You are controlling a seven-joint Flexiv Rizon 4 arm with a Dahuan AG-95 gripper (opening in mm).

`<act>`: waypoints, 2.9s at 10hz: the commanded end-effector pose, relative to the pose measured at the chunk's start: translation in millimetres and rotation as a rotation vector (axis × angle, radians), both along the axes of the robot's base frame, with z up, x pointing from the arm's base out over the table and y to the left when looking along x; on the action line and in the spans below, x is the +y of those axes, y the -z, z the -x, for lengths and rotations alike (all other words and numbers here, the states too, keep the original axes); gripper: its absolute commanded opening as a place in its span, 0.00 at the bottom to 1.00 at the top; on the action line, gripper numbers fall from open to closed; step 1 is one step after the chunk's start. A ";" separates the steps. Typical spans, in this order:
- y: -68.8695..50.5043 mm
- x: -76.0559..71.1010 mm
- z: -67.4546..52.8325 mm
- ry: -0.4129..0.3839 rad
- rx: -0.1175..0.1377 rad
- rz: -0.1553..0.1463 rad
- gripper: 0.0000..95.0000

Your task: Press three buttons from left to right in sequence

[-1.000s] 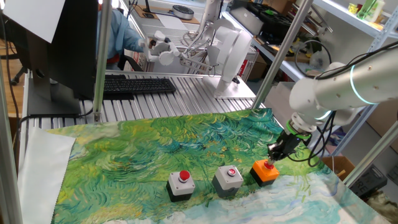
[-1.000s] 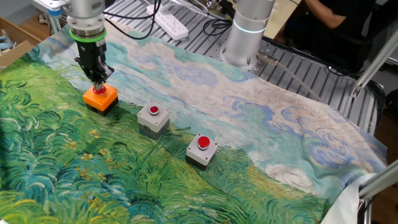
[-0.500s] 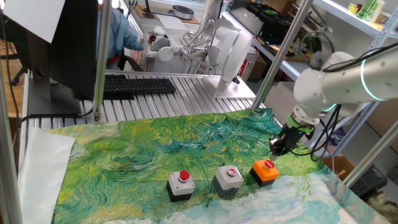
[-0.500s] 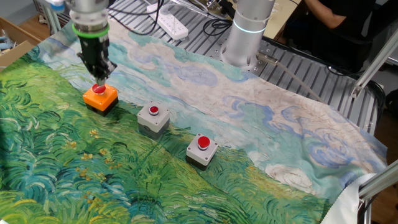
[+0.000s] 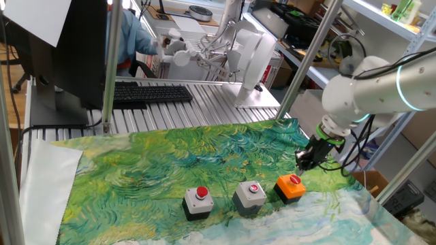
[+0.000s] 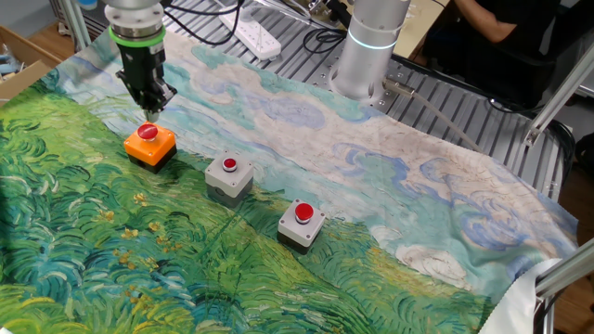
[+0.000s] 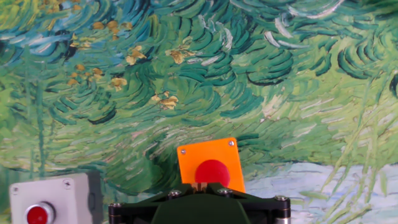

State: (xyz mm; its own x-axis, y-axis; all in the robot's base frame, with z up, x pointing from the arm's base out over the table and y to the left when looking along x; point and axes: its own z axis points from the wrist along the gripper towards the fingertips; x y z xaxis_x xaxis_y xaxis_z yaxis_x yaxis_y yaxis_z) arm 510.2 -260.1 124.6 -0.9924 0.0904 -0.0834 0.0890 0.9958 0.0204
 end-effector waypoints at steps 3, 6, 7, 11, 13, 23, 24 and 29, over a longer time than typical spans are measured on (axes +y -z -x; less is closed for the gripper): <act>-4.4 18.4 2.1 0.008 0.002 0.001 0.00; 7.5 15.8 2.4 0.019 -0.010 0.000 0.00; 7.1 15.8 2.5 0.021 -0.009 -0.001 0.00; -7.0 17.4 5.3 0.027 -0.004 -0.003 0.00; -9.5 17.4 6.2 0.026 -0.006 0.001 0.00; -29.5 18.2 9.0 0.012 -0.004 0.015 0.00; -29.5 18.3 8.8 0.012 -0.004 0.014 0.00; -29.7 18.8 7.7 0.014 0.006 0.008 0.00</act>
